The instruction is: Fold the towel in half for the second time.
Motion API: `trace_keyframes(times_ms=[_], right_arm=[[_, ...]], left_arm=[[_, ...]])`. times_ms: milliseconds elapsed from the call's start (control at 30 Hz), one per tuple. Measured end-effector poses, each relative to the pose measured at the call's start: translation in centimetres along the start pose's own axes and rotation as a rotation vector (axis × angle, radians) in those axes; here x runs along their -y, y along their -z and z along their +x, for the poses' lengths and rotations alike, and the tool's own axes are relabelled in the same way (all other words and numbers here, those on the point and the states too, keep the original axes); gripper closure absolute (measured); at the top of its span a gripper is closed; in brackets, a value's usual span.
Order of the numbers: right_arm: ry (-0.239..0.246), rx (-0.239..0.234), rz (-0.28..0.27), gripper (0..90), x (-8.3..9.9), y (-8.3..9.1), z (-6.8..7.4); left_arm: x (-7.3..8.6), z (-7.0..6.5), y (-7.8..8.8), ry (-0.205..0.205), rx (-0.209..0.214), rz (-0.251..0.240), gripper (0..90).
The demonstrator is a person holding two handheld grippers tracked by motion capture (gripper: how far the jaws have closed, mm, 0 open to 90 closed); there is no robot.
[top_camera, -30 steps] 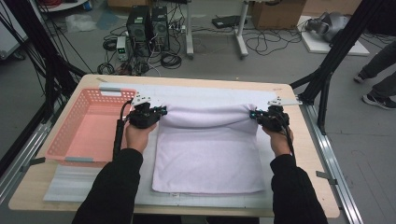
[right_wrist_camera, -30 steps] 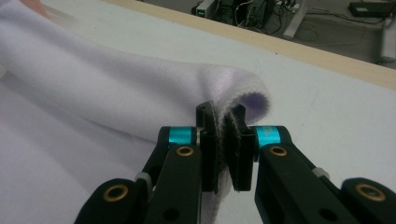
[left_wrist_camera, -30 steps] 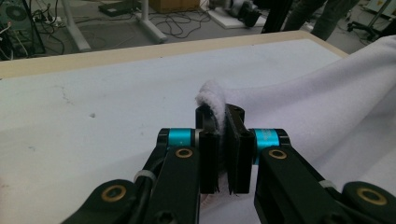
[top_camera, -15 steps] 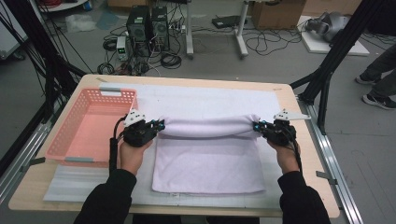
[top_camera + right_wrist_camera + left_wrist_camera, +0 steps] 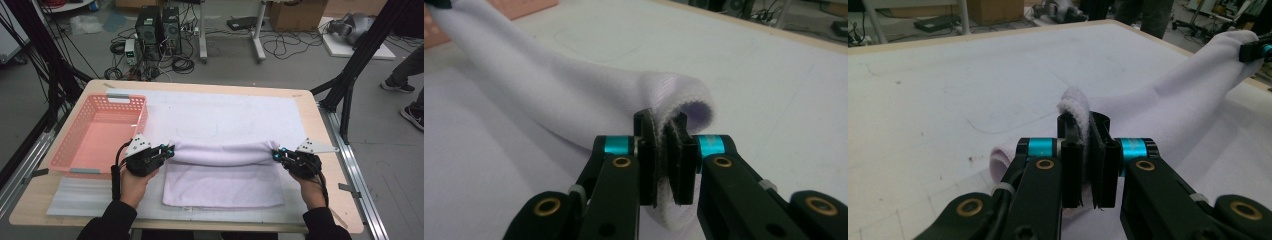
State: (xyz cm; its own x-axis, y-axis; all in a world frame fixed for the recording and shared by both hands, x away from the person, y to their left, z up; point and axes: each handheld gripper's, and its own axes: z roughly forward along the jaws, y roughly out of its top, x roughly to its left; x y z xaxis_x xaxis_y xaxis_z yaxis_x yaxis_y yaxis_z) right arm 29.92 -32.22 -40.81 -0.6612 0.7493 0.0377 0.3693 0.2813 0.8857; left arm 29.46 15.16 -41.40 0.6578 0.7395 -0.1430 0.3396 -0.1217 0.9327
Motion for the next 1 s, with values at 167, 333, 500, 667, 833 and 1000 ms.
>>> trace_keyframes(times_ms=[167, 333, 500, 667, 833, 1000], right_arm=[[0.009, -0.008, 0.0, 84.8, 1.0, 0.8, 0.8], [0.031, -0.029, 0.01, 84.7, 1.6, 1.7, 1.5], [0.03, -0.046, 0.01, 84.5, 2.7, 2.3, 1.6], [0.039, -0.062, 0.025, 84.4, 3.0, 2.4, 1.6], [0.028, -0.094, 0.036, 84.2, 3.4, 2.8, 1.4], [0.047, -0.146, 0.062, 84.1, 4.1, 3.4, 1.8]], left_arm=[[0.8, -0.7, 0.8, -0.014, 0.02, 0.004, 84.7], [1.4, -1.2, 1.5, -0.028, 0.037, 0.016, 84.7], [1.9, -1.6, 2.0, -0.032, 0.058, 0.03, 84.5], [2.4, -2.1, 2.2, -0.04, 0.072, 0.061, 84.4], [3.3, -2.3, 2.4, -0.03, 0.079, 0.114, 84.4], [3.5, -2.4, 2.9, -0.024, 0.084, 0.148, 84.1]])
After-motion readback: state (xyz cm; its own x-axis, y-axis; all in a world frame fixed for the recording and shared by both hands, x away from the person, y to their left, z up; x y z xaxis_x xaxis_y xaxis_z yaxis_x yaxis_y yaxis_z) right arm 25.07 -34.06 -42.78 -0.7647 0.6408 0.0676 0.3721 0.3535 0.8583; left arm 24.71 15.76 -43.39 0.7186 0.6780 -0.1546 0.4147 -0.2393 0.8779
